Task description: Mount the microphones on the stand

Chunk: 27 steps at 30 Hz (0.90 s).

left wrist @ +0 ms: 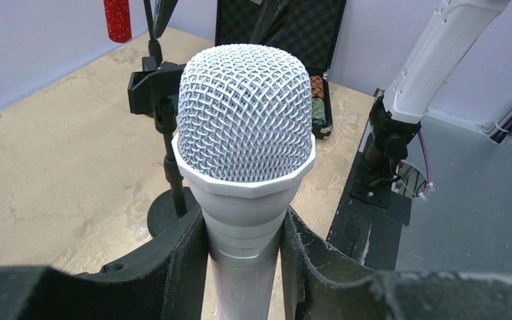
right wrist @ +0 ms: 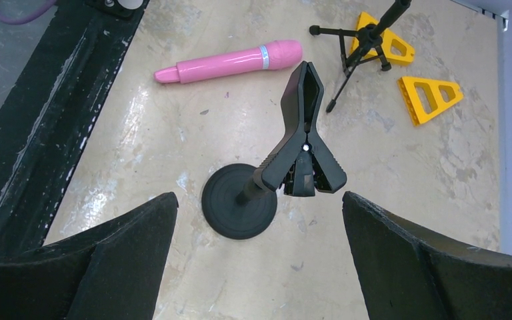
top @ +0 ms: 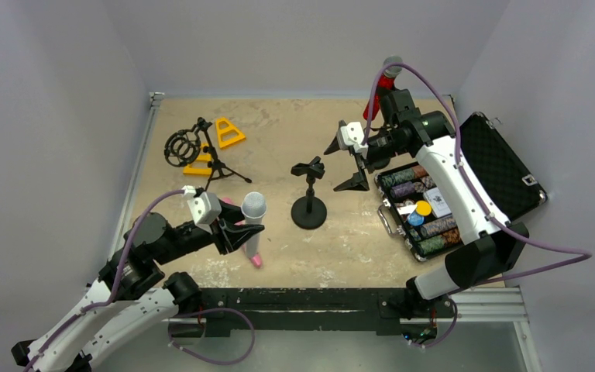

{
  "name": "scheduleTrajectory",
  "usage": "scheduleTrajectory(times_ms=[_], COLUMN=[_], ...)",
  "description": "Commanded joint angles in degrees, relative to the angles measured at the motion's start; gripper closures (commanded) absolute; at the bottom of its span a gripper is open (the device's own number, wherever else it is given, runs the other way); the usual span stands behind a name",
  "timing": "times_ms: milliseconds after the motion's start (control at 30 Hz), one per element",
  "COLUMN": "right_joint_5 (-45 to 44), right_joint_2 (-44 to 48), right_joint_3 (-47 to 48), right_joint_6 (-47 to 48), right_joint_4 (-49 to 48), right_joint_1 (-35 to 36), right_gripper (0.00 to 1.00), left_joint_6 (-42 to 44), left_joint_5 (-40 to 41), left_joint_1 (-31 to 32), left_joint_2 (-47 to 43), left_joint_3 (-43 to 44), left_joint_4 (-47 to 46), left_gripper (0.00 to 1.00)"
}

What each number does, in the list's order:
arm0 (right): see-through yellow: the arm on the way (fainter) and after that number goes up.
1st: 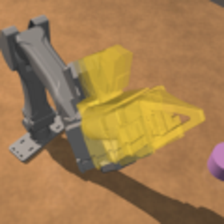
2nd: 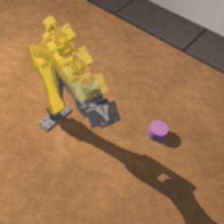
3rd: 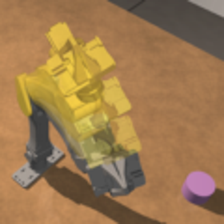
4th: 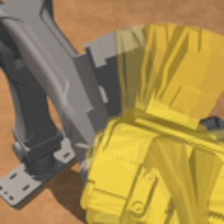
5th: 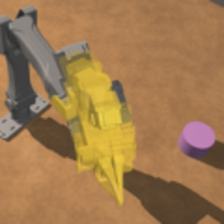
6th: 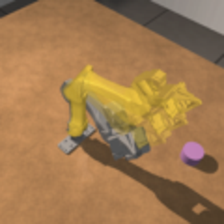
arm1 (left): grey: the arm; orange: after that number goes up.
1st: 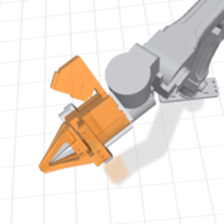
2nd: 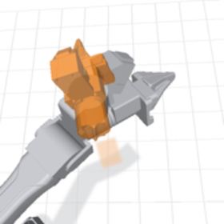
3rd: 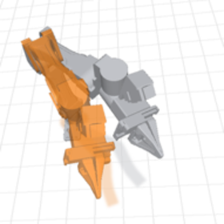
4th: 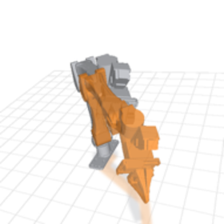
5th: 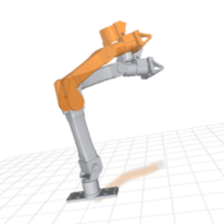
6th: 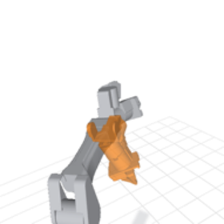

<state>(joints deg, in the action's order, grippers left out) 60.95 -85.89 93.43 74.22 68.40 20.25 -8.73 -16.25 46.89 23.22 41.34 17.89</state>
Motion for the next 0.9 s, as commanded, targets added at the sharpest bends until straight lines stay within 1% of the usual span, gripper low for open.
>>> scheduleTrajectory(times_ms=[0, 867], right_joint_5=[0.3, -0.6], right_joint_2=[0.1, -0.4], right_joint_3=[2.2, 2.2], right_joint_6=[1.3, 1.8], right_joint_4=[1.3, 2.0], right_joint_1=[0.2, 0.4], right_gripper=[0.03, 0.03], left_joint_6=[1.2, 1.1], left_joint_5=[-0.1, -0.7], left_joint_1=[-0.3, -0.3], left_joint_2=[-0.1, 0.0], left_joint_3=[-0.3, -0.6], left_joint_4=[-2.8, -3.0], left_gripper=[1.0, 1.0])
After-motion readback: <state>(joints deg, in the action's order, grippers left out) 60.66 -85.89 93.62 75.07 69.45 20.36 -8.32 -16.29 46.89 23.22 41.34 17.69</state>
